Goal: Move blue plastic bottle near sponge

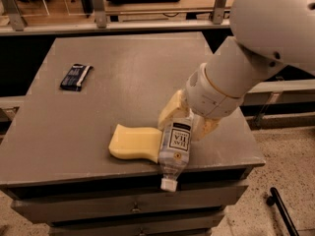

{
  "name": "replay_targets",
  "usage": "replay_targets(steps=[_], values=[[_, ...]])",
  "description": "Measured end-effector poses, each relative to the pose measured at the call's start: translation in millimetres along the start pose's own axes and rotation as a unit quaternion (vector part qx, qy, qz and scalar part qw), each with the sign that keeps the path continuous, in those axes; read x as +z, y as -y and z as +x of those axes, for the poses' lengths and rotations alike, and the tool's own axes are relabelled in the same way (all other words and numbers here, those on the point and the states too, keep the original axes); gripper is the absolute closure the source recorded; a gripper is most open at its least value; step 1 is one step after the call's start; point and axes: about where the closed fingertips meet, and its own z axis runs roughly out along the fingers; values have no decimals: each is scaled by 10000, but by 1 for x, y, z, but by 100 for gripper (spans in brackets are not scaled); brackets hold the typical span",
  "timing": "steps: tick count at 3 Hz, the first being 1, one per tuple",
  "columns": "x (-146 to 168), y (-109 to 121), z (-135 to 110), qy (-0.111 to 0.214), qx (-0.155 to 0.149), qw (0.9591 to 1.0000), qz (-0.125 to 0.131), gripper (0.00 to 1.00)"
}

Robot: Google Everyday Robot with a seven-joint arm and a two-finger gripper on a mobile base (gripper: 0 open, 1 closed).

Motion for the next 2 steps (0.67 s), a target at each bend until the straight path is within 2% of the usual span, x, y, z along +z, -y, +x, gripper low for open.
replay_targets(steps=[1,2], values=[[0,1,-1,-8,-14,10000,-4,0],[0,1,-1,-8,-14,10000,-4,0]])
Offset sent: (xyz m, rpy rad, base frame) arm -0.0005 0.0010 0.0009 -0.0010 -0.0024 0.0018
